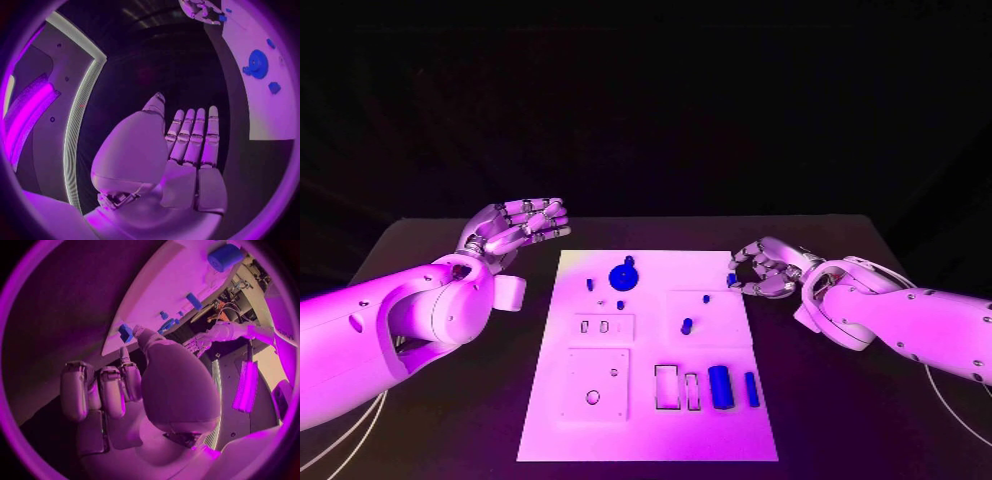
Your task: Assemble the parts on the task board
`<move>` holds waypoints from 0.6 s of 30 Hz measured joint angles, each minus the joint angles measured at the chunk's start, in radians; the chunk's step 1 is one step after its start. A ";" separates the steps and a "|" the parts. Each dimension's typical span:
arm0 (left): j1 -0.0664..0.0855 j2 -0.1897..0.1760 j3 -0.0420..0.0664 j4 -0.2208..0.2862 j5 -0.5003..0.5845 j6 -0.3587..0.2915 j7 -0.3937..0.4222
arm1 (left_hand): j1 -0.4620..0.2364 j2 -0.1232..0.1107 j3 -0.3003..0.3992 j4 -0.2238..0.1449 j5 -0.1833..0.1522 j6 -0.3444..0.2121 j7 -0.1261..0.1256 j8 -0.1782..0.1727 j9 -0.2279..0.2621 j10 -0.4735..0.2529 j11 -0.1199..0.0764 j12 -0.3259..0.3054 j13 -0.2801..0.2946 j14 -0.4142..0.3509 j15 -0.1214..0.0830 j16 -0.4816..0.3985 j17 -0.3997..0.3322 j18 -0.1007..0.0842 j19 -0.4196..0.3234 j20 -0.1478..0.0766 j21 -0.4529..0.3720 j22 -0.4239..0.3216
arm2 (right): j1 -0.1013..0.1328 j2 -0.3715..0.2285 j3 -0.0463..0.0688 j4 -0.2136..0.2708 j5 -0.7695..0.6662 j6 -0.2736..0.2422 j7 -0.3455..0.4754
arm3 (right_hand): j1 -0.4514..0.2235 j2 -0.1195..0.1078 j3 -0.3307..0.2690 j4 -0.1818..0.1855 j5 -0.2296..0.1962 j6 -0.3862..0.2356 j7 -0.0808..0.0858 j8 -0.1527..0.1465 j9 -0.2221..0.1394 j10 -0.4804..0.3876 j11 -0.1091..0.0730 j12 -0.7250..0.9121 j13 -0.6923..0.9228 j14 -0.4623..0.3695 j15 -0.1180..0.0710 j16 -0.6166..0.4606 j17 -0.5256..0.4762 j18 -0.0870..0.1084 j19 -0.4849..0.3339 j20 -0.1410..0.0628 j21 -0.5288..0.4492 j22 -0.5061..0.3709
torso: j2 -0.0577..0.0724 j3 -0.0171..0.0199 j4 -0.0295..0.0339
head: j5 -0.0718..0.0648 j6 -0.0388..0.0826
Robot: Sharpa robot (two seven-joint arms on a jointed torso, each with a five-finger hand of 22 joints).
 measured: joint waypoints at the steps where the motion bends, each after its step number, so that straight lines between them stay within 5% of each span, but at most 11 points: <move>1: 0.000 0.000 0.000 0.000 0.000 0.000 0.000 | 0.000 0.000 0.000 0.000 0.000 0.000 0.000 0.000 0.000 0.000 0.000 0.000 0.000 0.000 0.000 0.000 0.000 0.000 0.000 0.000 0.000 0.000 | 0.000 0.001 0.000 -0.001 0.000 0.001 0.000 | 0.000 0.000 0.000 0.000 0.000 0.006 -0.001 0.000 0.000 0.000 0.000 0.003 0.000 0.000 0.000 0.000 0.000 0.000 0.000 0.000 0.002 0.000 | 0.000 0.0001 -0.0001 | 0.000 0.000; 18: 0.000 -0.002 0.000 -0.004 0.000 0.001 -0.001 | 0.000 0.000 0.000 0.000 0.000 0.000 0.000 0.000 0.000 0.000 0.000 0.000 0.000 0.000 0.000 0.000 0.000 0.000 0.000 0.000 0.000 0.000 | -0.002 0.015 0.000 -0.015 -0.004 0.020 -0.003 | 0.017 0.017 0.043 -0.010 0.000 0.052 -0.016 0.024 0.003 0.025 -0.014 0.018 0.000 -0.004 -0.004 0.000 0.000 0.000 0.009 -0.009 0.019 0.000 | -0.001 0.0007 -0.0011 | 0.003 -0.004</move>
